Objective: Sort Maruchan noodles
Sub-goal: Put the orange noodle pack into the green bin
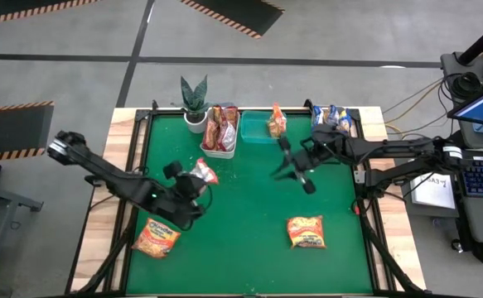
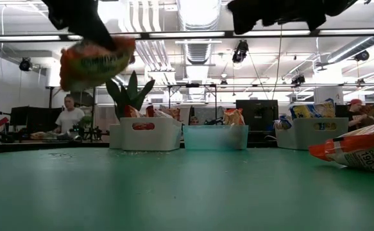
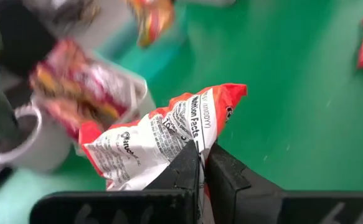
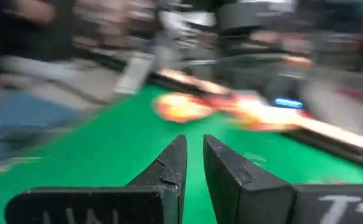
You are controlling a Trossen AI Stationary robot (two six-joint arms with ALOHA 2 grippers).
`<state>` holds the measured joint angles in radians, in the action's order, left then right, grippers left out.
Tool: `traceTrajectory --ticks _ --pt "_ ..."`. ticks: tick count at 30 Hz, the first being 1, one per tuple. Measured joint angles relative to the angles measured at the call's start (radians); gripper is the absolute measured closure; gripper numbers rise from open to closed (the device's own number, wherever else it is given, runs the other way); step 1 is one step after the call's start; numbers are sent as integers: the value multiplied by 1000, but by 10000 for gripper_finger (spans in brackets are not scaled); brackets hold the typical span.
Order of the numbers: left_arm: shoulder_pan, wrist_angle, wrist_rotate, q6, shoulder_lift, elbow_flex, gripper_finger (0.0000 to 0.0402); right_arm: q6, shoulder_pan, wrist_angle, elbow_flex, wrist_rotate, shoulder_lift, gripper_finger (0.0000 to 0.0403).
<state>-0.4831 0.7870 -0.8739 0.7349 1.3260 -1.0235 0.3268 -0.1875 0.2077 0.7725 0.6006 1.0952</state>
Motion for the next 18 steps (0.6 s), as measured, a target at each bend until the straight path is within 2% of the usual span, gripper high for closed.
traceTrajectory --ticks 2,4,6,8,12,16,18 --pt "-13 -102 -15 -99 -70 54 400 -13 0 -21 -1 190 12 360" --pt "-26 -277 19 -256 -136 128 401 -5 1 -34 -2 344 24 360" --pt "-30 -505 123 -431 -195 220 401 -6 2 -37 -2 386 34 360" --pt "-29 -751 231 -575 -241 318 401 -18 0 -36 -2 339 44 360" --pt "-10 -1151 375 -786 -291 483 401 -69 0 -4 -2 130 77 360" --pt "18 -1298 404 -827 -316 569 401 -137 0 73 -2 -29 130 360" --pt "32 -1304 413 -823 -322 586 401 -173 2 106 5 -52 161 358"
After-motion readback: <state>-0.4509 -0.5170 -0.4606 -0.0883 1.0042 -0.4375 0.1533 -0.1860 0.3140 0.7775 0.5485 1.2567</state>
